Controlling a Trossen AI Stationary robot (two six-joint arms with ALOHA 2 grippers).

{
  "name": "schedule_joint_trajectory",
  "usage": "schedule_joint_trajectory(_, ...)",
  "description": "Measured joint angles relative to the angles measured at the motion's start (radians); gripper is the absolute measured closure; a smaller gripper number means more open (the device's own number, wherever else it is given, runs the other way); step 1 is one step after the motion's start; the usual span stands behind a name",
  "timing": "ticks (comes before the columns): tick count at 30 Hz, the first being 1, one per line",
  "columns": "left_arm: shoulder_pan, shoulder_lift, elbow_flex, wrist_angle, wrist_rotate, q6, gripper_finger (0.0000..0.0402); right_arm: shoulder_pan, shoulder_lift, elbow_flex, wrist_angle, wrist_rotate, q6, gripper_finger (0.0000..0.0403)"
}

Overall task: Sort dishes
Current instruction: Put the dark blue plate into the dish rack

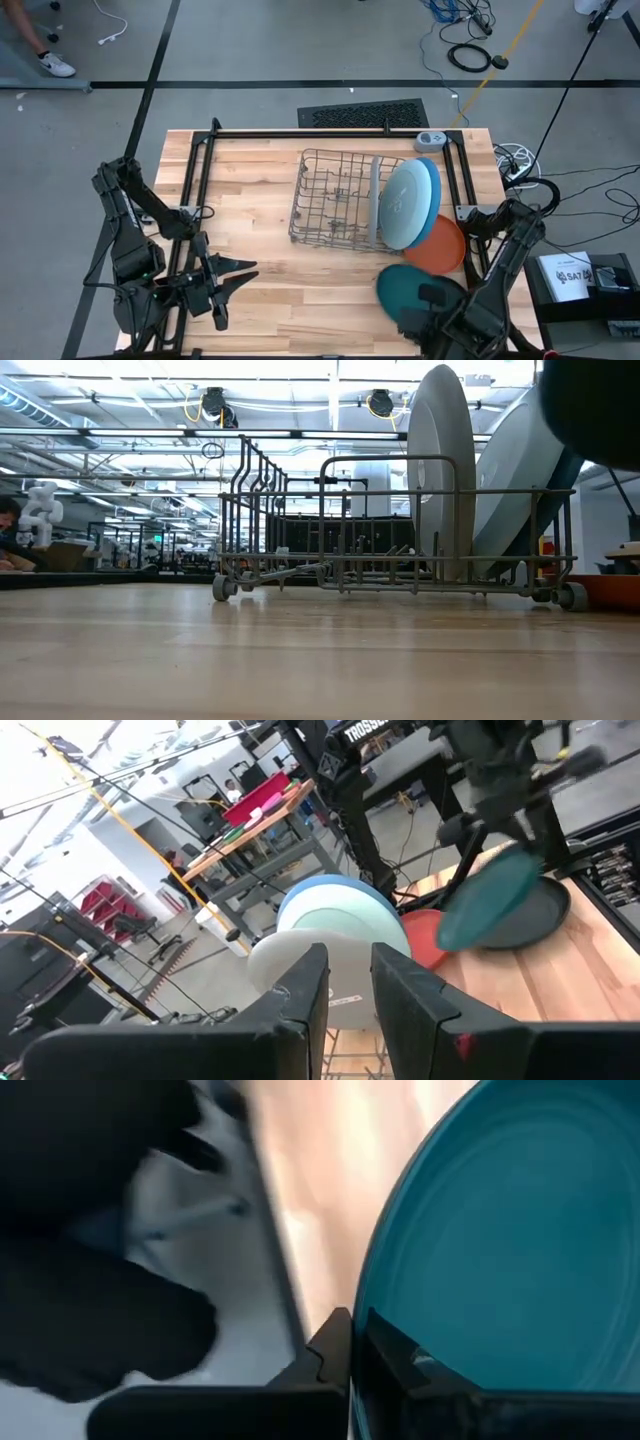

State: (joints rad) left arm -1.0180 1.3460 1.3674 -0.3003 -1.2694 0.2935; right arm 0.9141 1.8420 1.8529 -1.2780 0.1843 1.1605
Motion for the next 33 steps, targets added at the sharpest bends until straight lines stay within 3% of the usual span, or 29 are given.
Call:
schedule_joint_trajectory(6,0.000,0.000,0.000,0.003,0.000,0.000,0.0320,-0.022,0.000,0.018,0.377,0.135,-0.317,0.0402)
schedule_joint_trajectory(10,0.000,0.000,0.000,0.003,0.000,0.005,0.0320,-0.062,0.000,0.018,0.579,0.322,-0.539,0.0402)
schedule_joint_trajectory(14,-0.012,-0.007,0.000,0.003,-0.011,0.008,0.0320,-0.118,0.000,0.018,0.627,0.569,-0.589,0.0402)
schedule_joint_trajectory(17,-0.042,-0.025,0.000,0.003,-0.012,0.008,0.0320,-0.159,0.000,0.018,0.617,0.676,-0.569,0.0403)
schedule_joint_trajectory(24,-0.143,-0.074,0.000,-0.009,-0.013,0.010,0.0320,-0.253,0.000,0.010,0.678,0.779,-0.578,0.0403)
schedule_joint_trajectory(33,-0.167,-0.091,0.000,-0.042,-0.016,0.055,0.0320,-0.395,0.001,-0.198,0.935,0.813,-0.582,0.0403)
